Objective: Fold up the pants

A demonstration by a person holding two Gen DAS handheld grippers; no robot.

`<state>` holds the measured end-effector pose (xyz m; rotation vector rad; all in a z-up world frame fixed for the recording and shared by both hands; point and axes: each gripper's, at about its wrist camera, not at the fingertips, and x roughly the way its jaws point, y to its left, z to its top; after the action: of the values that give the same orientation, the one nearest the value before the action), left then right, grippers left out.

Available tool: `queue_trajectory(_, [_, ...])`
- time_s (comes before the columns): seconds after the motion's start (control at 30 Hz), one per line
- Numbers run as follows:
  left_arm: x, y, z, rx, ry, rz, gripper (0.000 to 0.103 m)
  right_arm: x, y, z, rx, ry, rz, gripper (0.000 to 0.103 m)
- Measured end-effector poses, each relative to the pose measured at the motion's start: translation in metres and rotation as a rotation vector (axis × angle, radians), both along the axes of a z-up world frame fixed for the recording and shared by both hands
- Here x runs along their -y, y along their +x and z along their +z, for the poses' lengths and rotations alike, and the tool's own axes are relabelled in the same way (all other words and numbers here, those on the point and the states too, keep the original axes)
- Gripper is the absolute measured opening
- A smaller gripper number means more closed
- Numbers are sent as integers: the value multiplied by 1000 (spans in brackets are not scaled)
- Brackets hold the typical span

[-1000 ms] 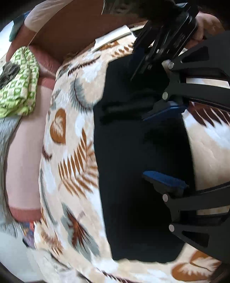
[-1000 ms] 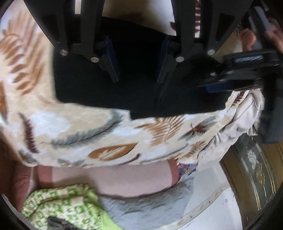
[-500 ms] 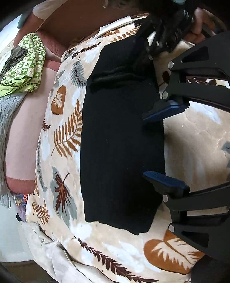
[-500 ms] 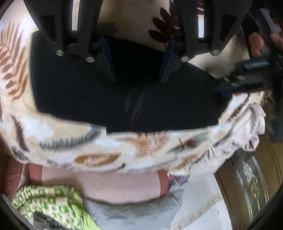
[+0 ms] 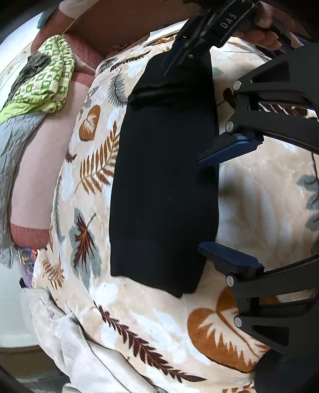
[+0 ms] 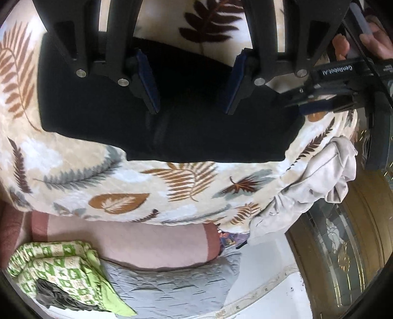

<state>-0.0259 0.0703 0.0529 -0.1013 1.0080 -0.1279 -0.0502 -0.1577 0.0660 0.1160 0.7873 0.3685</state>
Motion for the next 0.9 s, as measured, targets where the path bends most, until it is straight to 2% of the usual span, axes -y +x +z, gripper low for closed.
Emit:
queue_trajectory(0.17, [-12, -2, -3, -7, 7, 33, 65, -7, 11, -4, -19, 25, 6, 55])
queue_trajectory(0.43, [-21, -3, -5, -15, -19, 53, 67, 2, 6, -2, 0, -18, -32, 55])
queue_trajectory(0.67, [-38, -5, -12, -36, -61, 128, 68, 21, 17, -32, -97, -22, -56, 55])
queue_trajectory(0.83, [-53, -8, -13, -36, -83, 193, 68, 9, 16, -15, -45, -14, -15, 57])
queue_trajectory(0.9, [-59, -9, -15, -42, -104, 216, 71, 3, 20, -7, -21, -17, 1, 59])
